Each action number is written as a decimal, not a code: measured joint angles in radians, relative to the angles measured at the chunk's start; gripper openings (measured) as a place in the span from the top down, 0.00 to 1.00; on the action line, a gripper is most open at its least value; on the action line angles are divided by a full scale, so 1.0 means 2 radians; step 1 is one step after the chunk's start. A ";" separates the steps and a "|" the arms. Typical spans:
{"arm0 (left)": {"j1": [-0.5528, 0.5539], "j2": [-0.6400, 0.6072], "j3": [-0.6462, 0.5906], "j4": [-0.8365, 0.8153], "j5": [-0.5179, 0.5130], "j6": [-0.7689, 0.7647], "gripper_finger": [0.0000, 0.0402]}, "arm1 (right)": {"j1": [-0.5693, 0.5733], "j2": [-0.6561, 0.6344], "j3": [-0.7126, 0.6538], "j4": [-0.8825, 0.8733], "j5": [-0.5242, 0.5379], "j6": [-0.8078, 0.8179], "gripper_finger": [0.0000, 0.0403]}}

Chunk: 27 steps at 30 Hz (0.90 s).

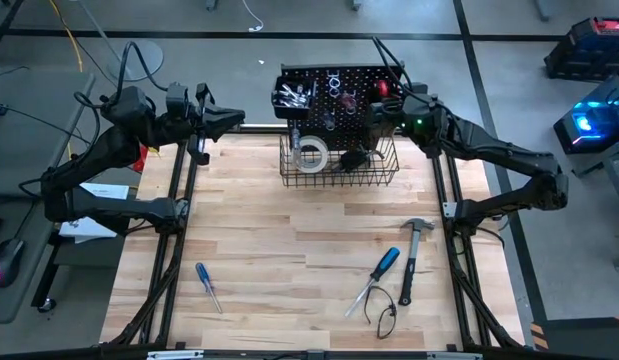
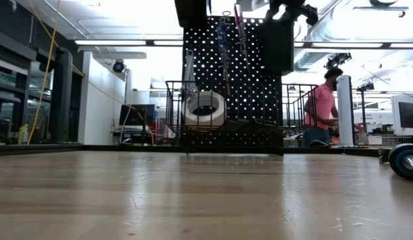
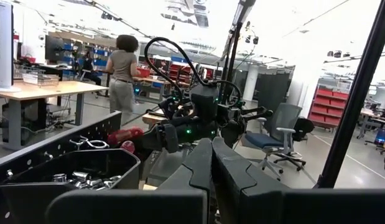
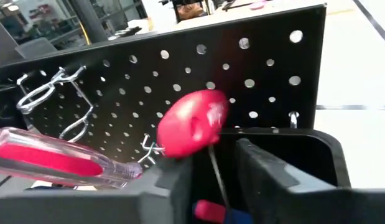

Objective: Hang tools onto peg board
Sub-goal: Put the red allen wrench in the right black bin on the pegboard, then adjust the pegboard

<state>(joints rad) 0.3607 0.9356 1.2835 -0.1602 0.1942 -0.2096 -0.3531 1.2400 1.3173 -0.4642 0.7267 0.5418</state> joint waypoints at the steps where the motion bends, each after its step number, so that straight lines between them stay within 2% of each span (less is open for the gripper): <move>1: 0.000 0.000 0.000 0.000 0.000 0.000 1.00 | 0.000 0.000 0.003 -0.004 -0.001 0.000 0.69; 5: 0.000 0.000 0.000 0.000 0.000 0.000 1.00 | 0.000 0.002 0.029 -0.044 -0.006 -0.009 0.58; 8: 0.000 0.000 0.000 -0.001 0.001 0.000 1.00 | 0.000 0.003 0.064 -0.106 -0.009 -0.007 0.54; 15: 0.000 0.000 0.000 -0.003 0.001 0.001 1.00 | -0.001 0.002 0.112 -0.208 0.012 0.006 0.54; 20: 0.000 0.000 0.000 -0.004 0.001 0.001 1.00 | 0.000 0.002 0.129 -0.206 0.012 -0.001 0.54; 27: 0.003 -0.003 0.000 -0.012 0.000 0.006 1.00 | 0.000 0.002 0.175 -0.219 0.016 -0.056 0.54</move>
<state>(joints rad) 0.3666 0.9303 1.2835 -0.1836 0.1949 -0.1982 -0.3538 1.2434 1.6676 -0.9030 0.7593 0.4308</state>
